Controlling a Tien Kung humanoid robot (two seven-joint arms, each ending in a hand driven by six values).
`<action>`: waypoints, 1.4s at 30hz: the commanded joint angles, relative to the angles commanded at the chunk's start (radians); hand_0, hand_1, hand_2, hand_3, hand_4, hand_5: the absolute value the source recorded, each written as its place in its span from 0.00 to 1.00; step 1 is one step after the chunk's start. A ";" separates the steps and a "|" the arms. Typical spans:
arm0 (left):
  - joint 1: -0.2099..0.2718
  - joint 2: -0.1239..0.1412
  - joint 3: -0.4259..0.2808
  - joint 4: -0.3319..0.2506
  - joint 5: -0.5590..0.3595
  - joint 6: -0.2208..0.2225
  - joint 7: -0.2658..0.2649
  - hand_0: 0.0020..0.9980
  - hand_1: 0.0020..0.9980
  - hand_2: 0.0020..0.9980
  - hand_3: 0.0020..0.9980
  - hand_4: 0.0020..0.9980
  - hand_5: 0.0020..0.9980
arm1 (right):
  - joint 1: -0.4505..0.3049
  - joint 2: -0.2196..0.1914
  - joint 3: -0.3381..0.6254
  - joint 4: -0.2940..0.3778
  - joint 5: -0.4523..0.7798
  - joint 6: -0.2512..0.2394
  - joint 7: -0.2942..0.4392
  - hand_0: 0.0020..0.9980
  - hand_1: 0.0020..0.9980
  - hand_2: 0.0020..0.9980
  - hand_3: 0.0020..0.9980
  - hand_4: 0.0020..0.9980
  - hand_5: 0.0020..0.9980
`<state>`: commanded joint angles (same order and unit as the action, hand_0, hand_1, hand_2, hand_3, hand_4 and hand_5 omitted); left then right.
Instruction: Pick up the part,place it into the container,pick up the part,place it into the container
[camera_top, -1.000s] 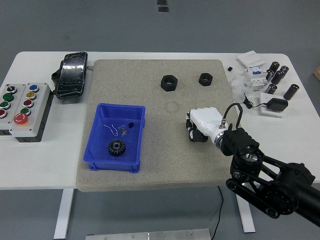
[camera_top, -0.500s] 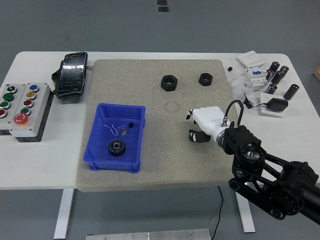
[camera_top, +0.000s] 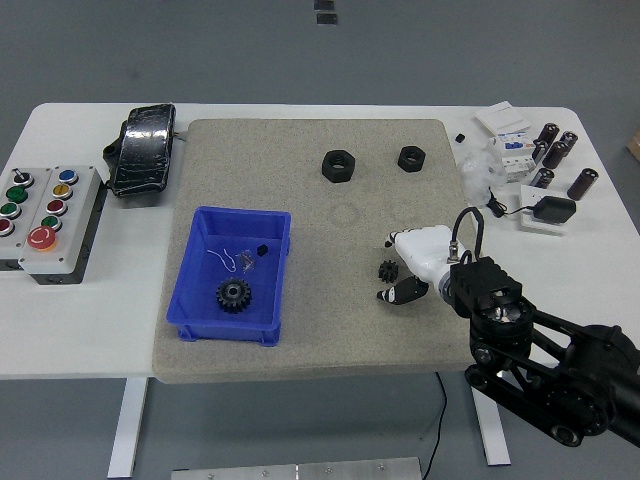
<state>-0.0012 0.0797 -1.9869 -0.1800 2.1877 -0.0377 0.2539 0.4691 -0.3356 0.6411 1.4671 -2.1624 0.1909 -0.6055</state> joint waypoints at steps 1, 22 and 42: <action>0.000 0.000 0.001 0.000 -0.001 0.000 0.000 0.62 0.56 0.54 0.64 0.70 0.30 | 0.000 0.001 -0.002 -0.005 -0.001 -0.009 0.003 0.30 0.47 0.71 0.72 0.84 0.47; 0.000 0.000 0.023 0.000 -0.021 0.001 -0.004 0.62 0.56 0.54 0.64 0.70 0.30 | -0.001 0.007 -0.031 -0.065 0.030 -0.105 0.052 0.21 0.35 0.38 0.58 0.49 0.34; 0.001 0.001 0.025 0.000 -0.022 0.001 -0.006 0.62 0.56 0.55 0.64 0.70 0.29 | 0.025 0.016 -0.040 -0.057 0.029 -0.164 0.086 0.22 0.36 0.36 0.49 0.46 0.35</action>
<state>0.0000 0.0812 -1.9623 -0.1800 2.1657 -0.0364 0.2484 0.4941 -0.3199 0.6011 1.4101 -2.1338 0.0269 -0.5198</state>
